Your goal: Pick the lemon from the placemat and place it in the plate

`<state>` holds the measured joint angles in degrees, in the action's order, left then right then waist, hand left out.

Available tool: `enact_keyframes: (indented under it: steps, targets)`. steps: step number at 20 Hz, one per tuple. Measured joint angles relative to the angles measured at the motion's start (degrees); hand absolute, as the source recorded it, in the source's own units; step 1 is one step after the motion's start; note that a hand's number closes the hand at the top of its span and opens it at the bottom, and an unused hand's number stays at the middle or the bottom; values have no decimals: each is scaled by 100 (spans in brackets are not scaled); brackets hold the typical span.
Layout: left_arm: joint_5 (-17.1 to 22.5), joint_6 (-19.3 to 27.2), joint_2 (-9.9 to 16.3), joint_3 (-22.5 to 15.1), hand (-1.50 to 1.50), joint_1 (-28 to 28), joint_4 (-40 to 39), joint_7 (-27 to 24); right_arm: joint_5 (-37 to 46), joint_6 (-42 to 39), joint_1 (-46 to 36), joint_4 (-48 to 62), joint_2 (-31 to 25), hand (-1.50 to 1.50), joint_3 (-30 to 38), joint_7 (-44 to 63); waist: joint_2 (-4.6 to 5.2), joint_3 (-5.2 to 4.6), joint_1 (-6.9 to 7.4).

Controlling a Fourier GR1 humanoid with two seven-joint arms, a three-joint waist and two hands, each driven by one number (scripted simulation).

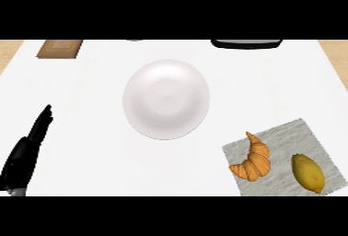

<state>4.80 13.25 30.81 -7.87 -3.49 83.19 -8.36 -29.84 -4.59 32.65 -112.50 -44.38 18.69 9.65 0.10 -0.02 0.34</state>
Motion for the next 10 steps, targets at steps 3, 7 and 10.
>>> enact_keyframes:
  steps: [3, 7, 10]
  targets:
    - [-57, -19, -65, 30, 0, 10, -54, -32, 390, -246, -199, 288, -83, -150, -299, 77, 0, 1, 5]
    - [-153, -18, -170, 37, 0, 4, 5, 18, 904, -600, -563, 726, -179, -150, -622, 113, -3, 3, 10]
    - [-244, -50, -223, 94, 0, -77, 33, -8, 1216, -826, -998, 1095, -96, -150, -853, 145, -4, 3, 11]
